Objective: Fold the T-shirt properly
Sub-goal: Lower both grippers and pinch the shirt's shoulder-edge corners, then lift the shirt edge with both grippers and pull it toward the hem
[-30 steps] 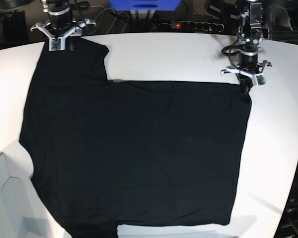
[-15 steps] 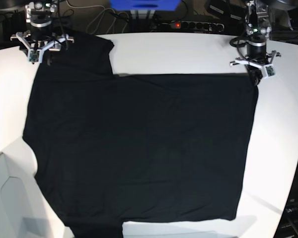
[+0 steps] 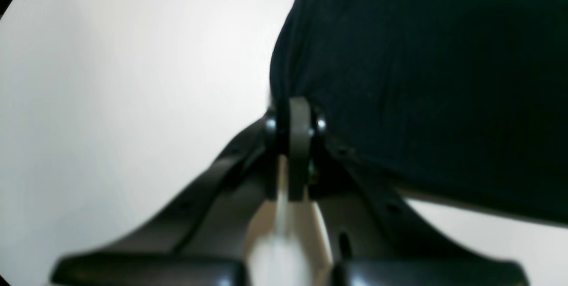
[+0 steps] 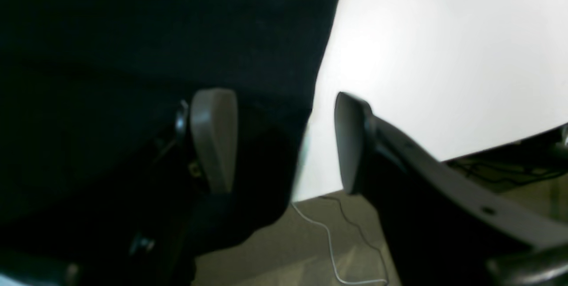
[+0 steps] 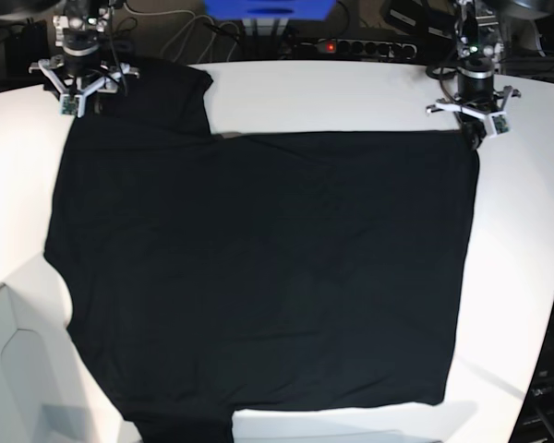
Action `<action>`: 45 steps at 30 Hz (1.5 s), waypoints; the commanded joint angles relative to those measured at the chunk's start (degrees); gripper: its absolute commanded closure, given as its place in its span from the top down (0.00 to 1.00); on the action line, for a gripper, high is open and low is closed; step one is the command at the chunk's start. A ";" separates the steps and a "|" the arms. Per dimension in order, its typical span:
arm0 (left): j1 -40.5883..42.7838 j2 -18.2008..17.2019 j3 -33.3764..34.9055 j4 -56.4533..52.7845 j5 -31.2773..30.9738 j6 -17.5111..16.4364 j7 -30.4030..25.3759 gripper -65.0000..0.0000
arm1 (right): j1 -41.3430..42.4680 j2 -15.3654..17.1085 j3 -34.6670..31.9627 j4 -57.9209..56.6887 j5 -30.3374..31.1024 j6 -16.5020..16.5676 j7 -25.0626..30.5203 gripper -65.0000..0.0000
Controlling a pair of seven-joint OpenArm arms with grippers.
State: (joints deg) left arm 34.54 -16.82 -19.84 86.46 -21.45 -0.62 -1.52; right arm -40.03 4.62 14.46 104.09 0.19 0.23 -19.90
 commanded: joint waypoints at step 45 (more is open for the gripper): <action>3.48 3.24 -6.93 10.56 0.75 0.40 -1.43 0.00 | 1.92 0.87 0.27 7.95 -0.23 0.17 1.66 0.00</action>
State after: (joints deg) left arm 37.74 -13.13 -26.44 95.96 -20.84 -0.62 -1.34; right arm -37.95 5.04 14.46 110.98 0.21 0.25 -19.66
